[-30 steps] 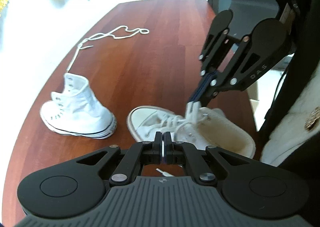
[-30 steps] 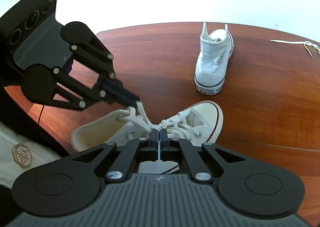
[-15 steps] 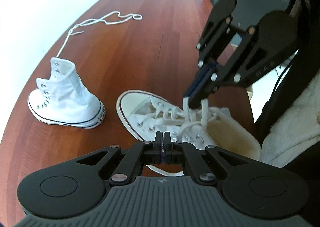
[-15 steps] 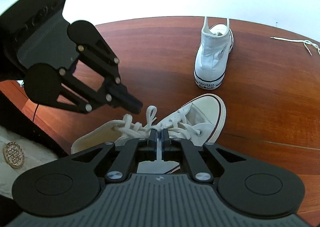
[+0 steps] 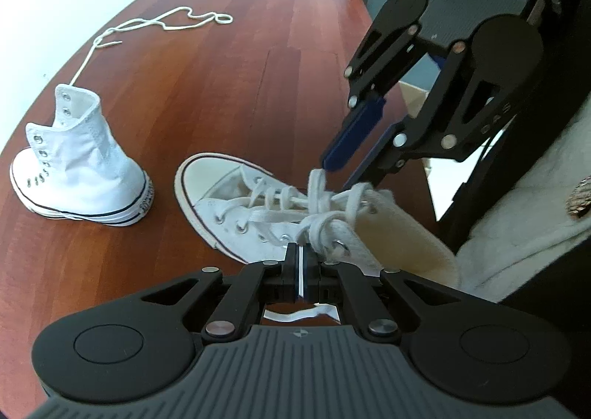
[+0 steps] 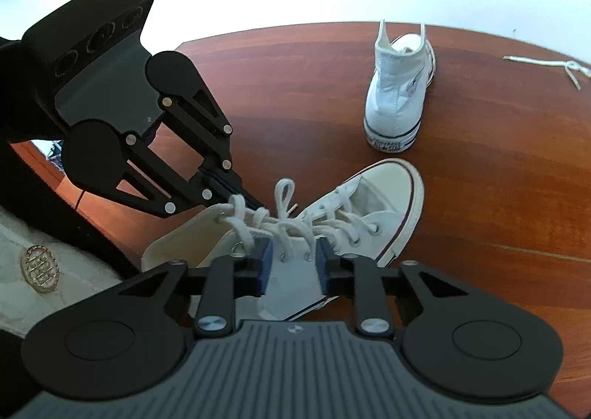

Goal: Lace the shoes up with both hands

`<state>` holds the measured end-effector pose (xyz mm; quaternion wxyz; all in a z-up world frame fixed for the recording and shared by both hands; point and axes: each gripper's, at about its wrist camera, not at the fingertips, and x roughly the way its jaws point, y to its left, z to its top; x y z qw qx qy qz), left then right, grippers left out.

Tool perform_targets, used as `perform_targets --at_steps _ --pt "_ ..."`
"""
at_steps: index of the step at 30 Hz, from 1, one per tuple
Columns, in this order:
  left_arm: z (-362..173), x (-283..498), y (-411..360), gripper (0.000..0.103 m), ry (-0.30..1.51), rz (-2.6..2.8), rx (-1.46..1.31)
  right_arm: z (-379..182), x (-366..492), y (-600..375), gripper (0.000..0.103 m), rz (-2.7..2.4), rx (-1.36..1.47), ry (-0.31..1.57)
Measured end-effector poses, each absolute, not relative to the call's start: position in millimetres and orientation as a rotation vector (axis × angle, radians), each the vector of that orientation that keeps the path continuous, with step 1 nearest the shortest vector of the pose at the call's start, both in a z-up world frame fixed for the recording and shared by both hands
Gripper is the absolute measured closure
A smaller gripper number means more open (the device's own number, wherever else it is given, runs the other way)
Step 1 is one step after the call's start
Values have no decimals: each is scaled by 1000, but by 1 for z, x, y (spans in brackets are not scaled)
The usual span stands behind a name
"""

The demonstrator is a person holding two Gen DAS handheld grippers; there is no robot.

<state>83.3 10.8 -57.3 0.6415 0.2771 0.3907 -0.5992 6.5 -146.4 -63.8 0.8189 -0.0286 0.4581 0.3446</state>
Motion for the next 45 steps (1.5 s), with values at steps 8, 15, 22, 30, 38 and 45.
perform_targets --at_steps 8,15,22,30,38,45 --pt "-64 100 11 84 964 -1364 538 -77 12 -150 89 750 -21 1021" --pt "-80 131 13 84 1127 -1423 359 -82 15 -153 94 773 14 1030" --pt "-95 153 17 85 1233 -1483 233 -83 18 -158 94 801 51 1026" --pt "-102 160 9 85 1216 -1590 296 -86 24 -168 94 896 76 1020" --pt "-102 167 -3 88 1234 -1699 305 -93 38 -179 91 1008 132 1035" --pt "-102 171 -12 96 1238 -1746 315 -98 47 -183 94 1062 168 1046"
